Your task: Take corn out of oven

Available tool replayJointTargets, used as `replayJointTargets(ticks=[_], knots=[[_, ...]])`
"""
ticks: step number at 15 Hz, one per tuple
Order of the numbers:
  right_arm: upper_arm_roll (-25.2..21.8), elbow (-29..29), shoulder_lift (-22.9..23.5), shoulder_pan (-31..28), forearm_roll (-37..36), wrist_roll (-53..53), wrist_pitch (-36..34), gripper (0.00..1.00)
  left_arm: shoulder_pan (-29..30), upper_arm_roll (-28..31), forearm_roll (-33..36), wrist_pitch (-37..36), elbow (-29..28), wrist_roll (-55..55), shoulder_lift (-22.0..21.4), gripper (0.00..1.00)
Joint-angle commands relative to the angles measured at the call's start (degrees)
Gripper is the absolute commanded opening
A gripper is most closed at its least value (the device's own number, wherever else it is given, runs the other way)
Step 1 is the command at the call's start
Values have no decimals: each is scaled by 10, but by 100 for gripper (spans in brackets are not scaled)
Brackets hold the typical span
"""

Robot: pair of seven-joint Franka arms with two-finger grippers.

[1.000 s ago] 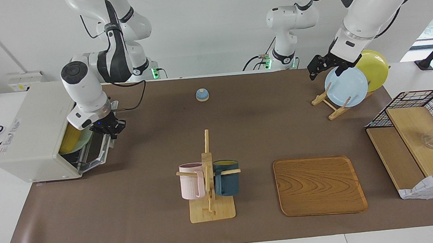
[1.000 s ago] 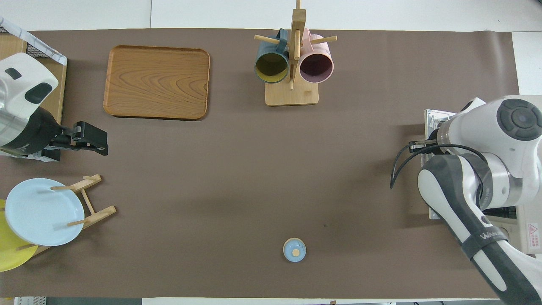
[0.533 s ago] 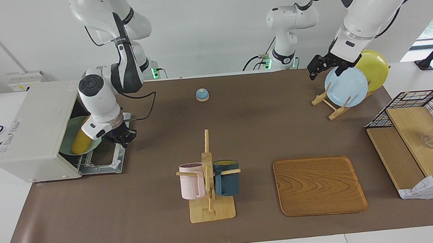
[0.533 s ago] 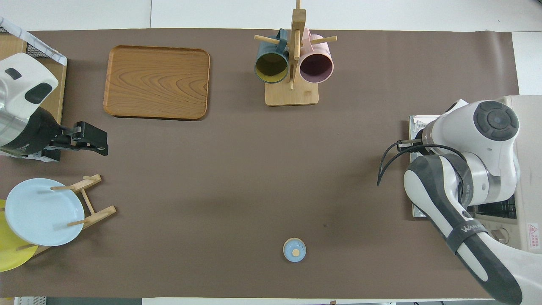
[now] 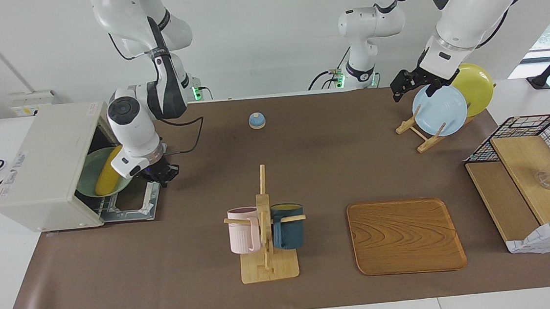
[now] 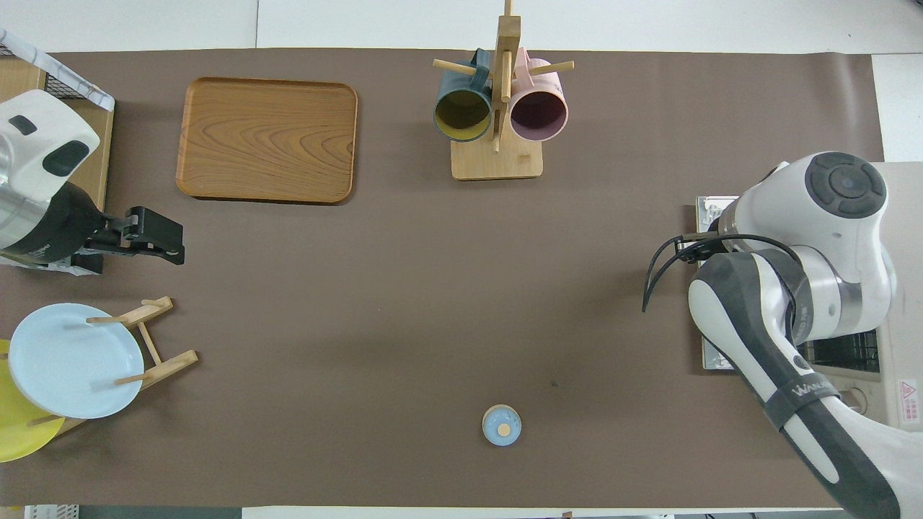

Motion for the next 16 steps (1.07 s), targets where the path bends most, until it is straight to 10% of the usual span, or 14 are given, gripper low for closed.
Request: replayJointTargets(ticks=[1, 16], knots=[[-4, 3, -22, -13, -14, 11, -35, 36, 6, -6, 10, -6, 1, 5, -5, 100], [-3, -35, -37, -71, -16, -26, -36, 32, 7, -5, 10, -4, 0, 5, -4, 100]])
